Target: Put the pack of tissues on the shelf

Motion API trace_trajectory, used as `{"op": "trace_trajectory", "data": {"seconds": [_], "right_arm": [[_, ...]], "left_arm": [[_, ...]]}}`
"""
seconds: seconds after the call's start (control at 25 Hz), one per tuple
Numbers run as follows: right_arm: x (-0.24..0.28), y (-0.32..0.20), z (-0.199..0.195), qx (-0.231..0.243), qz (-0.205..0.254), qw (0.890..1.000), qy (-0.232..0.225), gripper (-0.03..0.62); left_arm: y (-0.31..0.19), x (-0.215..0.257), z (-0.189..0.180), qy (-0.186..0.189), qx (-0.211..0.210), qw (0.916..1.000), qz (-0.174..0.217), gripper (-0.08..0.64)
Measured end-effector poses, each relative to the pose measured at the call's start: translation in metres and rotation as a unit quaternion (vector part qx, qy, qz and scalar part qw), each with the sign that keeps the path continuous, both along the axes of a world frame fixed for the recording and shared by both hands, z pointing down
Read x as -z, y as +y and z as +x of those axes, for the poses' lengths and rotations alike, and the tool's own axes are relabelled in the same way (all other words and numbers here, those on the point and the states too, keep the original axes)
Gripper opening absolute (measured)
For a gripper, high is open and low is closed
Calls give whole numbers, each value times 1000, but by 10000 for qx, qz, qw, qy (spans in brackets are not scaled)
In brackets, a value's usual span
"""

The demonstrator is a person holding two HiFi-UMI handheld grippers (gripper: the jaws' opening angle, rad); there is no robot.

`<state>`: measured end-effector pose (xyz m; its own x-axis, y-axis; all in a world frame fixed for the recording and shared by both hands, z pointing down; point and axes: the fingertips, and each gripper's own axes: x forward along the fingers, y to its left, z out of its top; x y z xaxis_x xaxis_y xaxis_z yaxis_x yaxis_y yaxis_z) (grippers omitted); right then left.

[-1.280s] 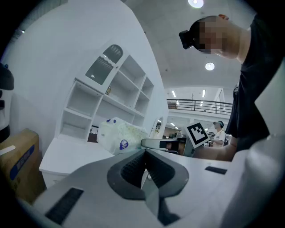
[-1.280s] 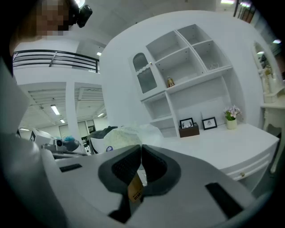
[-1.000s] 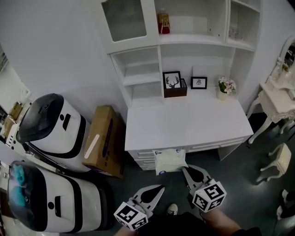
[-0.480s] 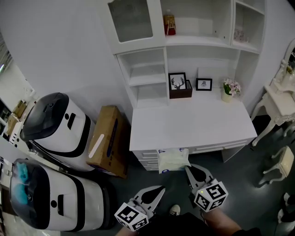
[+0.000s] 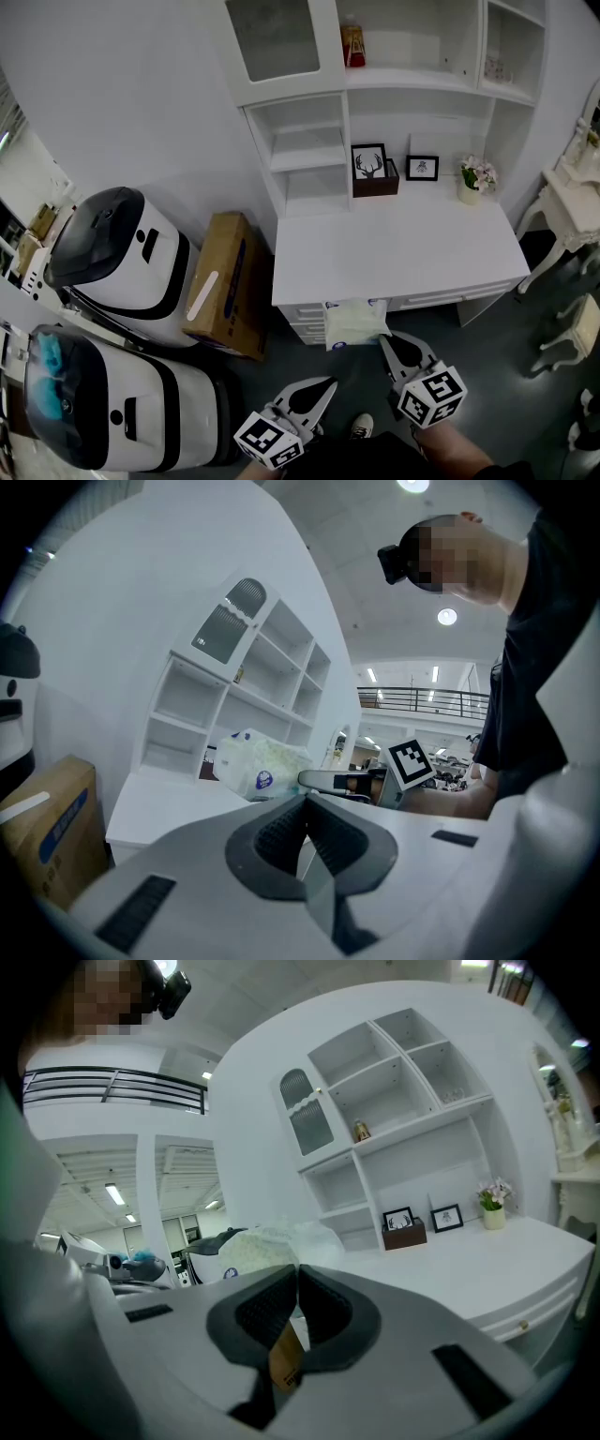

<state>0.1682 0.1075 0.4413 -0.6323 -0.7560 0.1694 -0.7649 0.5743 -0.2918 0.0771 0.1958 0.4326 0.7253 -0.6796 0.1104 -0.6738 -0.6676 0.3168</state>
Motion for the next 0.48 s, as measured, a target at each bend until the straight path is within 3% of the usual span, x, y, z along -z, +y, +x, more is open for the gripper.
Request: {"op": "trace_trajectory", "data": {"seconds": [0.48], "right_arm": [[-5,-20,-25,-147,-140,9998,-28,8]], "left_arm": [[-20,-3,-30,11,-92,9999,-116,5]]}}
